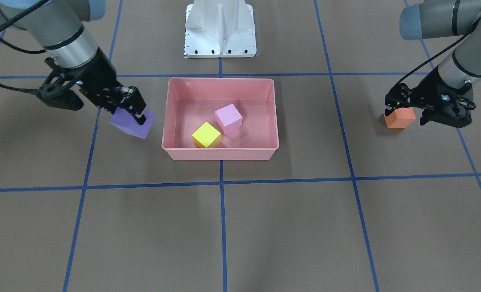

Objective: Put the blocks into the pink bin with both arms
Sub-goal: 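Carry the purple cube with the right gripper into the bin and release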

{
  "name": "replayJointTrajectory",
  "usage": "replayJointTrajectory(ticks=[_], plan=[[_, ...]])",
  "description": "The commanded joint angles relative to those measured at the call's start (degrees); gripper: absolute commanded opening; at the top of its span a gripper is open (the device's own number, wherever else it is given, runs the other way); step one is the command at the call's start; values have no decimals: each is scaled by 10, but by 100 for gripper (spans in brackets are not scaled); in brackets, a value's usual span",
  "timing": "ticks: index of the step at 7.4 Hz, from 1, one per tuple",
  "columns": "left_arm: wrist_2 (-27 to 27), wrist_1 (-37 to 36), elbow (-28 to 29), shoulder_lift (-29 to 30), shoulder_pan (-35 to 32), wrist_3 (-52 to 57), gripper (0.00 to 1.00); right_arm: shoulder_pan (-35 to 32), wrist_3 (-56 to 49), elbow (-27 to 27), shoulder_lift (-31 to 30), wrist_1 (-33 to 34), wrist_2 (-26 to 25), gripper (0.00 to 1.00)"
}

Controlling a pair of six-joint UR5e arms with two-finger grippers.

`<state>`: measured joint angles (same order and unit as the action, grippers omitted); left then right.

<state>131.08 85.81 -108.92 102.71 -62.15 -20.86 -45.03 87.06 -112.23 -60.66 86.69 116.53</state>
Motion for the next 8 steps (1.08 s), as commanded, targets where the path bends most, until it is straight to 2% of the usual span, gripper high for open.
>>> replayJointTrajectory(ticks=[1, 2, 3, 5, 7, 8], plan=[[0, 1, 7, 0, 0, 1, 100, 122, 58, 8, 73, 51, -124, 0], [0, 2, 12, 0, 0, 4, 100, 160, 64, 17, 66, 54, -155, 49], [0, 2, 18, -1, 0, 10, 100, 171, 64, 9, 68, 102, -170, 99], [-6, 2, 19, -4, -2, 10, 100, 173, 47, -18, 66, 164, -171, 100], [-7, 2, 13, -43, -9, 62, 100, 166, -6, -33, 69, 178, -169, 100], [-7, 1, 7, -71, -26, 60, 100, 133, -46, -32, 66, 180, -160, 100]])
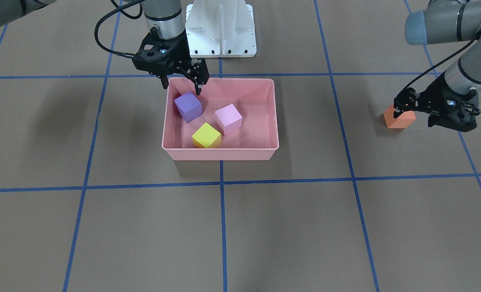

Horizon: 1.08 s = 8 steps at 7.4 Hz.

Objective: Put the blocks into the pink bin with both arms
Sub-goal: 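Carry the purple cube with the right gripper into the bin and release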

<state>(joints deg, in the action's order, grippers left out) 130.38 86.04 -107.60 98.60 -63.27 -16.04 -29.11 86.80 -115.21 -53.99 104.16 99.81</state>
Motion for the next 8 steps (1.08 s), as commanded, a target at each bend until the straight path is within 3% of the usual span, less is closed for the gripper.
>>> replayJointTrajectory(ticks=[1, 3, 6, 8], plan=[[0, 0, -18, -63, -19, -10, 100, -68, -95, -3, -9, 5, 43, 100], [-55, 10, -57, -101, -16, -168, 100, -162, -224, 2, -31, 6, 117, 100], [-57, 194, -14, -178, -6, -228, 100, -266, -380, 2, -82, 10, 188, 100], [-68, 270, 1, -180, 51, -317, 100, -309, -492, 2, -122, 9, 199, 100]])
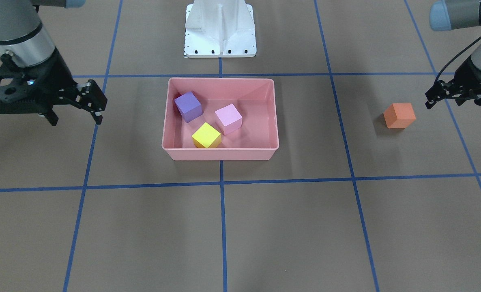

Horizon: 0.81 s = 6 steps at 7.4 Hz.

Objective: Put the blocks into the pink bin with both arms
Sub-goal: 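Lower the left gripper onto the orange cube and grasp it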

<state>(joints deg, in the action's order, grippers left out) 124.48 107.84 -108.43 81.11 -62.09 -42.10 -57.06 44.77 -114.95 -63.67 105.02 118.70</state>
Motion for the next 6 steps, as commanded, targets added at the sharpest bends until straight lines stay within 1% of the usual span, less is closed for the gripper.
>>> replayJointTrajectory(ticks=[1, 2, 3, 4, 6], plan=[[-22, 72, 9, -5, 68, -79, 100, -49, -108, 0, -46, -2, 27, 100], [-27, 75, 10, -5, 82, -81, 100, -65, -133, 0, -61, -3, 34, 100], [-49, 74, 15, -5, 96, -78, 100, -67, -137, 0, -65, -4, 39, 100], [-61, 74, 22, -3, 110, -75, 100, -67, -137, 1, -66, -4, 39, 100], [-61, 75, 28, 1, 129, -73, 100, -67, -137, 1, -66, -4, 39, 100]])
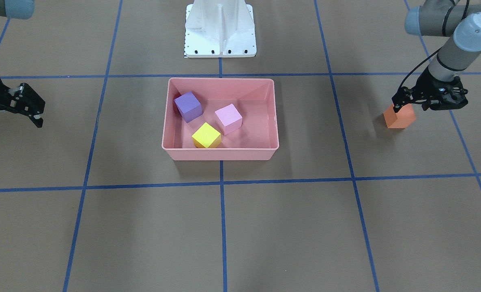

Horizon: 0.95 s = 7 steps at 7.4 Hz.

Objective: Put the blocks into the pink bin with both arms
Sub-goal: 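Lower the left gripper onto the orange cube and grasp it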

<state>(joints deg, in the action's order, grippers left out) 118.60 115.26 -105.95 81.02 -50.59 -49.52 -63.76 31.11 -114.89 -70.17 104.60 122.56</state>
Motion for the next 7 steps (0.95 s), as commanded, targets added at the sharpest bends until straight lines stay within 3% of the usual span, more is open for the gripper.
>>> replayJointTrajectory(ticks=[1, 4, 5, 7], plan=[[-2, 0, 7, 1, 20, 22, 100, -1, -1, 0, -1, 0, 0, 100], [-2, 67, 76, 15, 20, 53, 99, -1, 0, -1, -2, 0, 0, 100], [-2, 104, 102, 19, 20, 52, 82, -1, 0, 0, -2, 0, -1, 100], [5, 109, 103, 27, 20, 52, 30, -1, 0, 0, -2, 0, -2, 100]])
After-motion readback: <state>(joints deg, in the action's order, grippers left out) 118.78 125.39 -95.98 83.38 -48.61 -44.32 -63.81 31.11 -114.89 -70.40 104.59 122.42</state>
